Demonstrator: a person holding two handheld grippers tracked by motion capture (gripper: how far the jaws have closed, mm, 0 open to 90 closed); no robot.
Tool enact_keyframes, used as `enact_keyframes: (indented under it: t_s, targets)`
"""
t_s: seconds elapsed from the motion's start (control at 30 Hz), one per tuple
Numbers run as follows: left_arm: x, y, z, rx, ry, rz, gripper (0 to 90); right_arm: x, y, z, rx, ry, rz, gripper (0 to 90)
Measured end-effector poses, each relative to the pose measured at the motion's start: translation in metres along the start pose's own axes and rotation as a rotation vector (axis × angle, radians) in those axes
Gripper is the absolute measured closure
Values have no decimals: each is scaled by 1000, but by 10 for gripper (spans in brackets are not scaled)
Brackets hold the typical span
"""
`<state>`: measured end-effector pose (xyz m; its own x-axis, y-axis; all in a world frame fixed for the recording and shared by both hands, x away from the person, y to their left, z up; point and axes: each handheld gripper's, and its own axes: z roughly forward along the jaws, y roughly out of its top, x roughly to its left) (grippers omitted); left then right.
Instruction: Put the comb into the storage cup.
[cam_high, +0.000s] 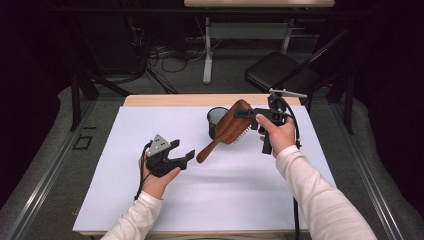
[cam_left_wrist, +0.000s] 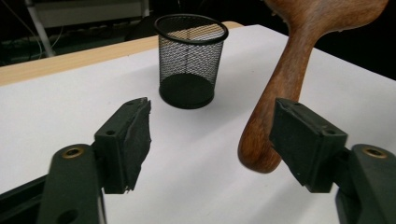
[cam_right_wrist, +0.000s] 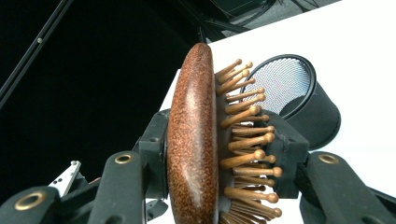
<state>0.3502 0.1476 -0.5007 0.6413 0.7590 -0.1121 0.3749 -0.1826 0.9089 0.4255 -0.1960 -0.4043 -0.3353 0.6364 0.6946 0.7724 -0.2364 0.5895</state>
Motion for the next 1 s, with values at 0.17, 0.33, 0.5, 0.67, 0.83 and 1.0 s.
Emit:
enact_keyframes:
  t_s: [0.17,0.33,0.5,0.67,0.83,1.0]
  targets:
    - [8,0,-2,6,9,-31,249,4,4,-2,-7,-13,-13,506]
    - [13,0,-4,1,27,-57,221,8,8,-4,-14,-21,-22,506]
    - [16,0,-5,-3,30,-65,202,11,12,-7,-24,-33,-35,506]
    - [17,0,-5,2,25,-61,163,12,15,-9,-35,-43,-41,506]
    - [18,0,-6,-2,21,-62,163,11,18,-11,-41,-46,-42,506]
    - [19,0,-7,-9,24,-55,163,12,21,-13,-48,-54,-43,506]
